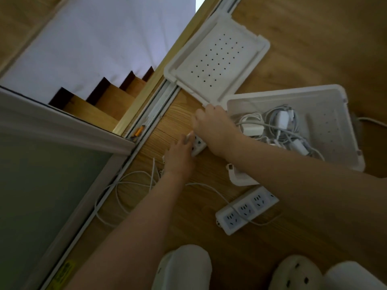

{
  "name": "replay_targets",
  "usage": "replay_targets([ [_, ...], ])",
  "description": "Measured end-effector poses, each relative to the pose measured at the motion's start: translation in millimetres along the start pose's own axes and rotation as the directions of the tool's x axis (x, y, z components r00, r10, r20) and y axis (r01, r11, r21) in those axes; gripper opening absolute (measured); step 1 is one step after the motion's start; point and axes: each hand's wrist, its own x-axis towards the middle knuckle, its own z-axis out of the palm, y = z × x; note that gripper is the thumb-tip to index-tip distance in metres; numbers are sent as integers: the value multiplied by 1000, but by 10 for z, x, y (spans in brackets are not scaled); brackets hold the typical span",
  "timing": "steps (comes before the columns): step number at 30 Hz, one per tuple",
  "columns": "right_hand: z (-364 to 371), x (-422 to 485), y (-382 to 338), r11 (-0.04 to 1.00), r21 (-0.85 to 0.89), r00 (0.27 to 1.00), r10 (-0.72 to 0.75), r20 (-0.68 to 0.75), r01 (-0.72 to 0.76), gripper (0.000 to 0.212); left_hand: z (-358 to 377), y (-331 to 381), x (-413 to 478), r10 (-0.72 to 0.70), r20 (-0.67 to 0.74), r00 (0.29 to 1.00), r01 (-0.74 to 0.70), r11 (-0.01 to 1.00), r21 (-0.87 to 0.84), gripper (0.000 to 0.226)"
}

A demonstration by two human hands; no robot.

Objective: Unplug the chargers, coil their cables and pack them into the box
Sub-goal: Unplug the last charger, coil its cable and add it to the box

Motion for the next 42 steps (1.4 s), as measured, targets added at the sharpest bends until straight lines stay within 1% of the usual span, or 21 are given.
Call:
replay_targets([
  [3,-136,-41,65,991,97,991,98,-94,-89,22,-19,9,-9,-3,1,1000,3,1000,-7,68],
  [7,-280,-210,254,935,254,961,270,-66,-246,45,-61,-25,-26,23,63,998,-25,999,38,74],
  [9,-334,-365,379,886,363,945,326,-40,-290,54,-87,-27,-55,4,132,991,-8,1000,26,69],
  [12,-389,-606,563,780,496,901,434,11,-382,68,-233,54,-175,-28,194,981,33,999,-25,51],
  [14,-425,-759,653,735,520,878,474,66,-435,73,-405,159,-307,-8,147,989,15,999,-52,42],
  [16,-486,-907,740,688,564,864,494,96,-456,72,-618,310,-443,43,14,999,-41,992,-121,37],
  [19,-676,-1146,840,646,614,859,501,107,-454,72,-963,663,-628,120,-196,973,-179,931,-317,27],
  [21,-852,-1307,865,635,636,858,507,87,-439,70,-1240,970,-774,135,-222,966,-228,848,-478,29],
  [24,-1118,-1512,871,502,747,801,595,67,-435,76,-1621,1405,-1004,186,-151,971,-237,651,-721,36],
  [26,-1305,-1674,861,416,811,752,658,43,-411,77,-1814,1598,-1186,218,-128,968,-229,543,-808,36],
  [28,-1453,-1851,829,332,879,721,692,19,-342,72,-1947,1684,-1342,232,-107,967,-206,461,-863,32],
  [30,-1529,-2018,759,287,920,723,691,-7,-265,71,-2036,1705,-1488,248,-88,965,-188,412,-892,34],
  [32,-1563,-2181,663,229,955,726,687,-22,-187,72,-2111,1713,-1625,273,-93,958,-202,406,-891,37],
  [34,-1618,-2334,555,138,985,756,654,-14,-101,68,-2189,1731,-1775,262,-113,959,-208,370,-906,38],
  [35,-1645,-2409,505,81,994,787,617,6,-71,60,-2241,1747,-1862,243,-120,962,-196,315,-929,37],
  [37,-1729,-2559,429,-51,998,847,528,65,-44,31,-2355,1775,-2007,210,-111,971,-138,120,-983,40],
  [38,-1771,-2638,406,-68,996,874,480,78,-51,17,-2418,1778,-2073,208,-90,974,-91,-4,-996,43],
  [39,-1809,-2720,390,-28,998,895,442,57,-50,13,-2484,1774,-2141,211,-69,975,-42,-130,-991,44],
  [40,-1830,-2797,378,22,999,910,414,30,-42,21,-2556,1766,-2221,224,-54,973,3,-246,-969,44],
  [41,-1846,-2867,367,62,998,915,404,4,-32,27,-2615,1747,-2291,239,-43,970,37,-321,-946,44],
  [42,-1860,-2929,353,87,996,913,408,-17,-21,32,-2659,1712,-2355,265,-30,964,69,-356,-932,46],
])
